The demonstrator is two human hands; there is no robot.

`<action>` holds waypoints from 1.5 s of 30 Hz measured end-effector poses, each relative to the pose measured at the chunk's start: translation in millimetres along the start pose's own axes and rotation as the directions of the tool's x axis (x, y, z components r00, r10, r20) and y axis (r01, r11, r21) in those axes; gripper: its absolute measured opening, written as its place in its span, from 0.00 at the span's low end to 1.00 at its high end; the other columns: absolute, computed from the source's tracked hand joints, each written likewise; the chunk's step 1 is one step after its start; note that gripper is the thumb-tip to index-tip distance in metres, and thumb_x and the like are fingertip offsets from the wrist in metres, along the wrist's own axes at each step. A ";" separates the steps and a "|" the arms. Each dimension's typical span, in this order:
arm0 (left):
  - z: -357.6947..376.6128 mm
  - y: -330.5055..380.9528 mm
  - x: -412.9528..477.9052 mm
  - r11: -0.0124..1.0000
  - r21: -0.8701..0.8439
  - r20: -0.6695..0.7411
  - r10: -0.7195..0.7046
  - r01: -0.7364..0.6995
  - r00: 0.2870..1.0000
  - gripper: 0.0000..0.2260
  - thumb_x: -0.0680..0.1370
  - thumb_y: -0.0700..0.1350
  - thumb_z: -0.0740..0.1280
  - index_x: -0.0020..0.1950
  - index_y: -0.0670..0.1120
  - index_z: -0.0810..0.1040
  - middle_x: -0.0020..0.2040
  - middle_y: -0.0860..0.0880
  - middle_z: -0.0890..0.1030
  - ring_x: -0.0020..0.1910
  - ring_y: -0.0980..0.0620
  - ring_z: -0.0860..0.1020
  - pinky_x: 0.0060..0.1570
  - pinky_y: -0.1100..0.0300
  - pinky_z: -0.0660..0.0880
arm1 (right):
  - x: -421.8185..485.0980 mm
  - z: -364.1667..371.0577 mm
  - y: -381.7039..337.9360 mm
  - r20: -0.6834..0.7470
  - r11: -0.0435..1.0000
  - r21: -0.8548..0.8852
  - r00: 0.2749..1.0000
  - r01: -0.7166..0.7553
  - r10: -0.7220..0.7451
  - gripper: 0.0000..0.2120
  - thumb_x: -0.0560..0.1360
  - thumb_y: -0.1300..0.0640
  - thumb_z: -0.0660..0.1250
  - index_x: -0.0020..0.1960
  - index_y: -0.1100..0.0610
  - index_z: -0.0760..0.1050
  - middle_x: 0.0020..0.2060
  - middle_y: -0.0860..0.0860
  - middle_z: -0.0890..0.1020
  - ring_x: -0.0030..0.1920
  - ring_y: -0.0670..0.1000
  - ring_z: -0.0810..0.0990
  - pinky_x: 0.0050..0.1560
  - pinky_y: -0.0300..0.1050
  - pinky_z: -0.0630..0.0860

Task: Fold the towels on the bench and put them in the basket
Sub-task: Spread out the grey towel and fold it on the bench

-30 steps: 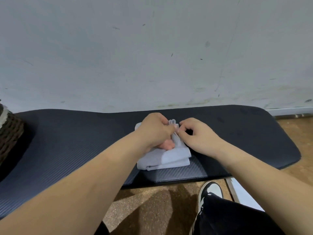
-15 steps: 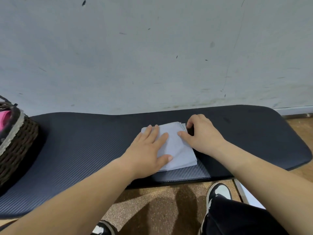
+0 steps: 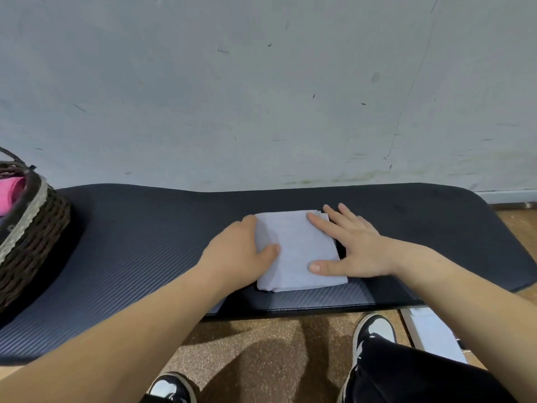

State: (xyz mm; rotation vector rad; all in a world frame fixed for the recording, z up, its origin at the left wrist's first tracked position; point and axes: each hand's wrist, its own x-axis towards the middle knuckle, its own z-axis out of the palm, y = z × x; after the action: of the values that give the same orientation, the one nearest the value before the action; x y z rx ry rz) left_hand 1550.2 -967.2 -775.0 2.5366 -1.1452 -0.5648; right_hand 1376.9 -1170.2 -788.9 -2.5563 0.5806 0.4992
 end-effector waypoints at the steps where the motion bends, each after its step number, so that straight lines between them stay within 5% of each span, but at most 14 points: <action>1: 3.1 2.2 -0.7 0.999 -0.052 0.021 -0.013 0.014 1.000 0.30 0.76 0.64 0.67 0.72 0.50 0.67 0.60 0.51 0.78 0.56 0.48 0.79 0.55 0.47 0.79 | 1.0 1.9 -0.2 -0.005 1.000 -0.031 1.000 -0.004 0.004 0.50 0.68 0.21 0.61 0.79 0.30 0.35 0.82 0.42 0.36 0.79 0.47 0.28 0.80 0.57 0.35; 8: -1.5 18.2 -4.0 0.969 -0.245 -0.020 -0.014 0.009 1.000 0.34 0.76 0.49 0.70 0.79 0.51 0.59 0.65 0.52 0.75 0.61 0.49 0.76 0.56 0.55 0.75 | 2.8 6.5 -3.5 -0.032 1.000 -0.014 0.999 -0.017 0.016 0.55 0.61 0.16 0.57 0.78 0.30 0.31 0.82 0.44 0.35 0.79 0.47 0.28 0.79 0.60 0.34; 13: -25.4 13.4 -0.3 0.957 -0.280 -0.088 -0.103 0.075 0.991 0.14 0.71 0.43 0.71 0.54 0.46 0.71 0.45 0.50 0.77 0.44 0.49 0.77 0.35 0.58 0.69 | 1.6 7.5 -16.7 -0.010 1.000 0.015 1.000 -0.009 0.009 0.53 0.65 0.19 0.62 0.79 0.30 0.36 0.82 0.43 0.36 0.79 0.45 0.28 0.78 0.64 0.32; 19: -37.9 34.1 -13.1 0.988 -0.156 -0.147 -0.032 0.009 0.989 0.16 0.71 0.45 0.68 0.58 0.52 0.73 0.49 0.53 0.76 0.47 0.51 0.77 0.44 0.52 0.77 | 7.2 17.7 -28.5 -0.040 1.000 -0.010 0.999 -0.012 0.012 0.52 0.63 0.17 0.59 0.77 0.27 0.35 0.82 0.42 0.37 0.79 0.47 0.28 0.73 0.71 0.28; 23: -26.7 67.8 -21.3 0.994 -0.048 -0.091 0.095 -0.100 0.991 0.08 0.75 0.49 0.66 0.43 0.54 0.66 0.46 0.54 0.73 0.43 0.51 0.75 0.41 0.53 0.75 | 10.3 21.0 -29.5 -0.043 0.999 -0.014 0.999 -0.029 0.029 0.54 0.61 0.16 0.59 0.78 0.29 0.37 0.82 0.42 0.36 0.79 0.47 0.28 0.72 0.71 0.27; 26: -15.6 78.0 -19.6 0.989 -0.046 0.010 0.140 -0.139 0.990 0.05 0.81 0.48 0.64 0.56 0.49 0.74 0.53 0.51 0.78 0.51 0.50 0.78 0.52 0.50 0.77 | 8.2 17.7 -25.8 -0.050 1.000 -0.008 0.999 -0.016 0.015 0.55 0.60 0.18 0.59 0.79 0.31 0.38 0.82 0.43 0.36 0.80 0.46 0.29 0.75 0.70 0.30; 30: -9.5 64.8 -13.7 0.973 -0.016 0.033 0.230 -0.229 0.973 0.21 0.81 0.41 0.64 0.74 0.51 0.72 0.65 0.52 0.76 0.62 0.50 0.75 0.62 0.51 0.74 | 1.7 10.4 -12.8 -0.056 0.999 0.044 0.998 -0.004 0.006 0.56 0.64 0.20 0.64 0.82 0.36 0.40 0.82 0.45 0.37 0.80 0.45 0.30 0.78 0.61 0.32; 35: 12.0 48.7 -11.0 0.906 0.222 0.025 0.363 -0.359 0.931 0.25 0.83 0.53 0.63 0.79 0.48 0.66 0.81 0.50 0.61 0.77 0.46 0.58 0.77 0.52 0.59 | 1.8 2.2 -9.9 -0.161 0.979 0.205 0.986 -0.006 0.039 0.32 0.79 0.41 0.65 0.80 0.36 0.58 0.83 0.45 0.46 0.82 0.47 0.39 0.80 0.56 0.37; 39: 35.9 48.6 -8.9 0.854 0.255 0.018 0.465 -0.454 0.885 0.26 0.84 0.51 0.61 0.82 0.47 0.62 0.83 0.47 0.58 0.82 0.47 0.53 0.80 0.57 0.44 | 9.3 -1.9 -20.5 -0.229 0.938 0.345 0.966 -0.034 0.120 0.23 0.84 0.43 0.55 0.78 0.41 0.64 0.82 0.45 0.55 0.82 0.47 0.44 0.80 0.60 0.42; 42: 34.9 48.4 -10.3 0.911 0.110 -0.084 0.406 -0.397 0.910 0.28 0.81 0.52 0.66 0.80 0.50 0.63 0.83 0.50 0.55 0.80 0.50 0.54 0.79 0.55 0.57 | 14.0 2.3 -21.9 -0.231 0.938 0.345 0.964 -0.047 0.133 0.21 0.84 0.39 0.51 0.75 0.38 0.67 0.81 0.45 0.60 0.82 0.49 0.47 0.80 0.61 0.43; 45: 26.2 50.1 -12.2 0.991 0.059 -0.140 0.130 -0.123 0.982 0.36 0.74 0.61 0.70 0.78 0.51 0.62 0.78 0.51 0.60 0.75 0.47 0.61 0.70 0.52 0.67 | 15.3 4.0 -24.0 -0.226 0.943 0.325 0.962 -0.073 0.152 0.16 0.83 0.40 0.55 0.68 0.40 0.71 0.81 0.46 0.60 0.82 0.50 0.48 0.79 0.60 0.42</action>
State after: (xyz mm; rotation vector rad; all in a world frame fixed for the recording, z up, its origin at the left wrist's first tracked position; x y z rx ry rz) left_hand 1498.3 -992.6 -774.0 2.4774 -1.2704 -0.3201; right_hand 1400.5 -1153.7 -790.3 -2.3003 0.8290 0.1072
